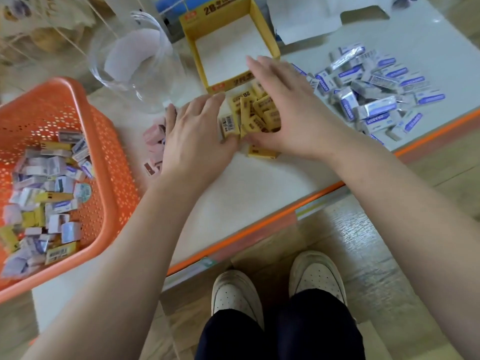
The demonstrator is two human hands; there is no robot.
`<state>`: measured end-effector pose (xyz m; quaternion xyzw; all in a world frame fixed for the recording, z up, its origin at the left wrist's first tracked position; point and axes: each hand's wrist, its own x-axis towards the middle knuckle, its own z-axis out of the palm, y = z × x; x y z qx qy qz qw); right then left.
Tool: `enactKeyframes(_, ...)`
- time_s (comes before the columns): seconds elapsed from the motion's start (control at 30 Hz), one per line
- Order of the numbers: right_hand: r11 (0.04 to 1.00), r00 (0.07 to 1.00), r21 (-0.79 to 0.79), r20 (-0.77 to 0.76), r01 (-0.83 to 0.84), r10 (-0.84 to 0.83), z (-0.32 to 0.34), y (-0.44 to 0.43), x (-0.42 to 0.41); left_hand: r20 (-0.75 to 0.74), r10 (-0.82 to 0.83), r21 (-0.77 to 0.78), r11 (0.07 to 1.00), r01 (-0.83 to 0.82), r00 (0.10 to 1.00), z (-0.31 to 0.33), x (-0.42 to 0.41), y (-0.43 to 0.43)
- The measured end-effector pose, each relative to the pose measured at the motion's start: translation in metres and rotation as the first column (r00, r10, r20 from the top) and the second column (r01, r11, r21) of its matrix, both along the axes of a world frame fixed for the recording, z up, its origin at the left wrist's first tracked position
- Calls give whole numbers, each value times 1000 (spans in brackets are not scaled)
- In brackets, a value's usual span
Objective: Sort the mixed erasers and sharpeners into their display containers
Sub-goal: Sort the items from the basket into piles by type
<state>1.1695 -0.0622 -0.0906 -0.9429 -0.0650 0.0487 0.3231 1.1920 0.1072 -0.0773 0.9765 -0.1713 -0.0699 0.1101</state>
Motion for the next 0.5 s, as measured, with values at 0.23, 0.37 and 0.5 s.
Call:
enactKeyframes(0.23,996,995,-32,-53,80,-82,-9,-36,-18,-77,-245,-43,969,243,966,2,-19,-35)
enactKeyframes(0.37,988,989,-89,91,127,-119,0,-61,-18,-85,-258,-2,966,259,962,-9,-27,-50)
enactKeyframes(0.5,969,995,-238,90,62,-41,10,-71,-4,-58,-257,70,963,261,965,-20,-31,-57)
